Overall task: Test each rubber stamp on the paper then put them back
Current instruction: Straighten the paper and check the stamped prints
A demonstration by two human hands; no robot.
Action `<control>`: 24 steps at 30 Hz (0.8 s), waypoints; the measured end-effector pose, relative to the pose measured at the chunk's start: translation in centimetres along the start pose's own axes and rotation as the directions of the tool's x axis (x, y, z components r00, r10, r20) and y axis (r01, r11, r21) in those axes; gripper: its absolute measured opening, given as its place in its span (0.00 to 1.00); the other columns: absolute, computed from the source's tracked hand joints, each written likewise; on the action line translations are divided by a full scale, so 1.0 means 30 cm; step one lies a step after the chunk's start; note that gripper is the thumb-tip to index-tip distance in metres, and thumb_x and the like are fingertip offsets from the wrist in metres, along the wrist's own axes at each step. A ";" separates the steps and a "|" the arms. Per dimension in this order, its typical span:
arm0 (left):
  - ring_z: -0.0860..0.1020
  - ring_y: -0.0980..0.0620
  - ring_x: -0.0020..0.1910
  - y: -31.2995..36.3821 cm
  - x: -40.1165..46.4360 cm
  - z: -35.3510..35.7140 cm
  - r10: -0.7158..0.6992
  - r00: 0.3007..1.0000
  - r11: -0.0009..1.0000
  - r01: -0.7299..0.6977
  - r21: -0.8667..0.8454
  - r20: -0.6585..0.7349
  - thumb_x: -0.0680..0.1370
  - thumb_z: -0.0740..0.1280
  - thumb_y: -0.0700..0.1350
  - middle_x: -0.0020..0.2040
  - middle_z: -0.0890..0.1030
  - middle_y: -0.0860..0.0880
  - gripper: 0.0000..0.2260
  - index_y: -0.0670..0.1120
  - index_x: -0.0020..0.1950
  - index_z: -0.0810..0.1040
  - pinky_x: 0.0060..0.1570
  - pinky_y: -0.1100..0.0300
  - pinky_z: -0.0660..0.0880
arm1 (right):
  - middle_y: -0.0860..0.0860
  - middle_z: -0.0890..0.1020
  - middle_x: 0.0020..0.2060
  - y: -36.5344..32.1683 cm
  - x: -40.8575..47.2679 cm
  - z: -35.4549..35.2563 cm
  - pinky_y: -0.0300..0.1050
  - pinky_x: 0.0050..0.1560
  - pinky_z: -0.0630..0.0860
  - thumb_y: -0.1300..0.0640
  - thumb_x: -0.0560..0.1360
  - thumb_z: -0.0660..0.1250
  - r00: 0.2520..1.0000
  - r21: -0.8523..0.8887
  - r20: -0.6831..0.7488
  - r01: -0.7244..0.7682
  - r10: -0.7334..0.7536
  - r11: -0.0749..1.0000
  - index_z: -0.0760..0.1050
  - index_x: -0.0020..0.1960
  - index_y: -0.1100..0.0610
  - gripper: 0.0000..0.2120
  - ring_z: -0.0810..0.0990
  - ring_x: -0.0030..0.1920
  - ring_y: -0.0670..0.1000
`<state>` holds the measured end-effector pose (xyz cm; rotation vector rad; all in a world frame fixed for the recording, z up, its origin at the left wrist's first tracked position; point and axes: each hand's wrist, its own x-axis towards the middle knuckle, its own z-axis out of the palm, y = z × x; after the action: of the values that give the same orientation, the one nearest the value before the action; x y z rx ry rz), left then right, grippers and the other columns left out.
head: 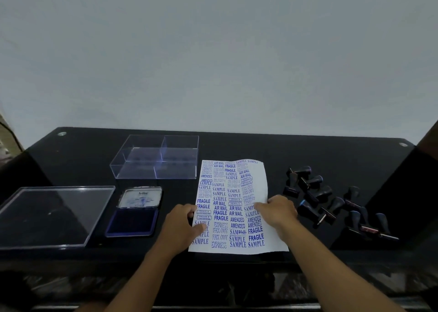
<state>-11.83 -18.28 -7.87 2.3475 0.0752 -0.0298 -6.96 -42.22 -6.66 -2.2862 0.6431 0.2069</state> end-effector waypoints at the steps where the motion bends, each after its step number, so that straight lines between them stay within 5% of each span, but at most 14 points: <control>1: 0.74 0.57 0.51 0.000 0.001 0.000 0.001 1.000 1.000 -0.001 0.000 0.000 0.72 0.74 0.49 0.52 0.74 0.52 0.25 0.47 0.67 0.74 0.51 0.66 0.66 | 0.52 0.81 0.48 -0.003 0.000 -0.004 0.55 0.55 0.78 0.36 0.55 0.66 1.000 0.049 0.005 0.000 0.000 0.999 0.80 0.42 0.54 0.25 0.80 0.50 0.57; 4: 0.74 0.56 0.51 0.001 0.000 -0.001 0.010 1.000 1.000 -0.010 0.009 -0.001 0.72 0.74 0.49 0.51 0.74 0.52 0.24 0.47 0.66 0.75 0.50 0.66 0.66 | 0.54 0.84 0.42 -0.038 -0.032 -0.041 0.53 0.48 0.81 0.52 0.65 0.76 0.998 0.346 0.058 0.009 -0.031 0.938 0.79 0.38 0.56 0.10 0.83 0.43 0.56; 7: 0.74 0.56 0.50 -0.001 -0.001 -0.002 0.013 1.000 1.000 -0.013 0.002 -0.001 0.72 0.74 0.49 0.51 0.74 0.52 0.23 0.47 0.65 0.75 0.49 0.67 0.66 | 0.54 0.83 0.41 -0.063 -0.032 -0.080 0.46 0.43 0.77 0.61 0.71 0.74 0.988 0.513 0.146 -0.031 -0.052 0.858 0.78 0.43 0.61 0.05 0.81 0.42 0.55; 10: 0.74 0.58 0.50 -0.005 0.004 -0.004 0.007 1.000 1.000 -0.007 -0.013 0.012 0.71 0.75 0.49 0.51 0.74 0.53 0.23 0.48 0.64 0.76 0.46 0.69 0.65 | 0.58 0.82 0.44 -0.060 -0.010 -0.098 0.53 0.49 0.78 0.67 0.75 0.67 0.994 0.474 0.102 -0.010 -0.044 0.880 0.77 0.46 0.63 0.02 0.81 0.44 0.59; 14: 0.74 0.58 0.51 -0.006 0.004 -0.010 -0.013 0.999 0.999 0.015 -0.039 0.035 0.71 0.75 0.48 0.52 0.74 0.53 0.22 0.50 0.63 0.76 0.47 0.68 0.65 | 0.56 0.83 0.43 -0.020 -0.004 -0.081 0.54 0.46 0.80 0.70 0.74 0.58 0.988 0.295 0.063 0.116 -0.140 0.948 0.74 0.45 0.57 0.11 0.82 0.45 0.58; 18: 0.75 0.54 0.44 0.027 0.008 -0.023 -0.061 0.998 0.995 0.063 -0.072 0.031 0.76 0.68 0.46 0.43 0.77 0.51 0.04 0.55 0.47 0.76 0.45 0.63 0.67 | 0.50 0.84 0.42 0.020 -0.043 -0.082 0.50 0.46 0.81 0.69 0.74 0.58 0.965 0.265 0.000 0.252 -0.262 0.931 0.74 0.46 0.50 0.16 0.83 0.44 0.53; 24: 0.68 0.52 0.33 0.092 0.031 -0.030 -0.176 0.984 0.954 0.173 -0.247 0.010 0.80 0.58 0.41 0.31 0.71 0.51 0.16 0.50 0.32 0.64 0.37 0.58 0.63 | 0.45 0.85 0.45 0.062 -0.123 -0.162 0.45 0.46 0.78 0.68 0.78 0.60 0.868 0.287 -0.136 0.496 -0.477 0.820 0.73 0.54 0.47 0.16 0.83 0.44 0.45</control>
<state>-10.74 -19.53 -5.33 2.0861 0.2768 -0.0878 -11.28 -45.31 -3.12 -2.0673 0.0847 -0.1996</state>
